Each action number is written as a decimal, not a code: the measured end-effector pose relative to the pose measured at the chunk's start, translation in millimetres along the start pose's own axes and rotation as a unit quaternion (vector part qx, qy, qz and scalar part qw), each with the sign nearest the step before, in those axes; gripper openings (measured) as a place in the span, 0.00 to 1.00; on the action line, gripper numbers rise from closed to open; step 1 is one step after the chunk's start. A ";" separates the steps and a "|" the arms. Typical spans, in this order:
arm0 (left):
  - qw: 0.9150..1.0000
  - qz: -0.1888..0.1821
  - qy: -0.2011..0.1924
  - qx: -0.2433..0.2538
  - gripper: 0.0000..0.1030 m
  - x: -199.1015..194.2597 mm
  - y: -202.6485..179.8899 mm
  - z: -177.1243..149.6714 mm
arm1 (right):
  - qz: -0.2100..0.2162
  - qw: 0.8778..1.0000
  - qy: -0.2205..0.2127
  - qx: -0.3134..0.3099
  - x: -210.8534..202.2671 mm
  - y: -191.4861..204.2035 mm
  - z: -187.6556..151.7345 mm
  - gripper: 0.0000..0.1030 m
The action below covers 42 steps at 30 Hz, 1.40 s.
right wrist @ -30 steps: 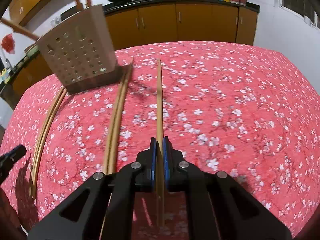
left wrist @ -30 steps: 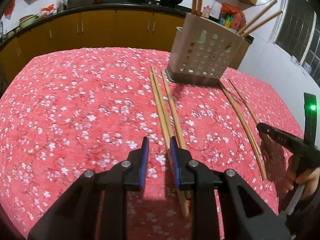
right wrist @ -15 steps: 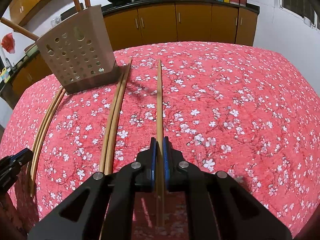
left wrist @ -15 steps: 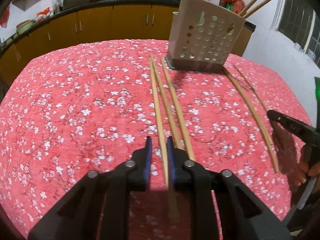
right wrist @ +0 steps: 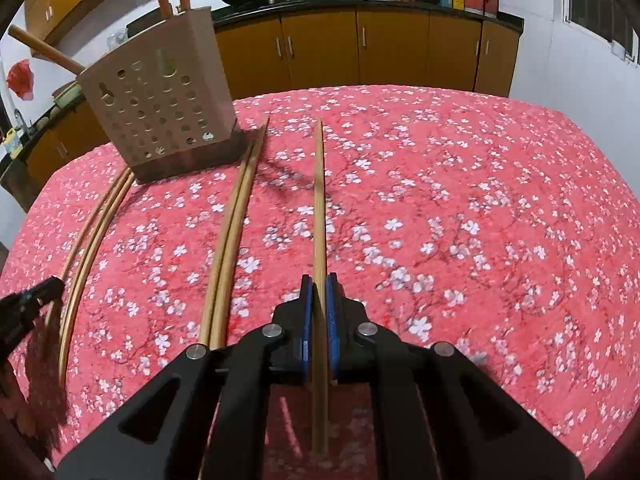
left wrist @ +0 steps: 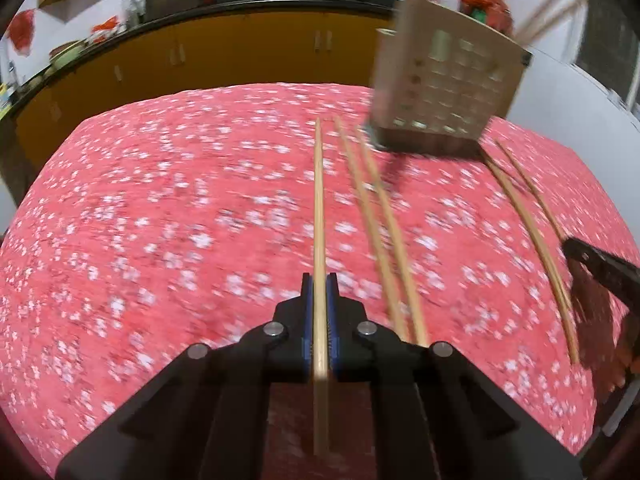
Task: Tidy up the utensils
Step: 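Hold the grasped chopstick in the left gripper while the right gripper holds its chopstick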
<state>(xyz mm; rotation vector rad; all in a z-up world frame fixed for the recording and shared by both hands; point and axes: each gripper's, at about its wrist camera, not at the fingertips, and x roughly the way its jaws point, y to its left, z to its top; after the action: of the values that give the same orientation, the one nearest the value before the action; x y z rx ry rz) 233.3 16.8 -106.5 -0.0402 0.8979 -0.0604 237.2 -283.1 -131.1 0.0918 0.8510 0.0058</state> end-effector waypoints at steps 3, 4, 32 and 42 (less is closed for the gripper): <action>1.000 0.008 0.000 -0.027 0.08 3.8 19.2 6.8 | -0.009 1.000 -0.002 0.009 1.8 -7.0 4.9 0.07; 0.999 0.007 -0.001 -0.032 0.08 4.6 23.7 8.1 | -0.011 1.000 -0.003 0.011 2.2 -9.3 6.1 0.07; 0.999 -0.005 -0.009 -0.051 0.09 1.4 35.4 5.8 | -0.015 1.000 -0.006 0.015 5.8 -17.3 9.2 0.08; 0.999 -0.005 -0.009 -0.051 0.09 1.2 35.5 5.8 | -0.015 1.000 -0.007 0.016 5.6 -17.2 9.1 0.08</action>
<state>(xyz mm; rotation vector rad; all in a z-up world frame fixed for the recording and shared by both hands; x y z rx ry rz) 239.8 52.2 -106.0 -0.1401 0.8816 -0.0225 247.2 -300.7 -130.8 0.1092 0.8387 -0.0362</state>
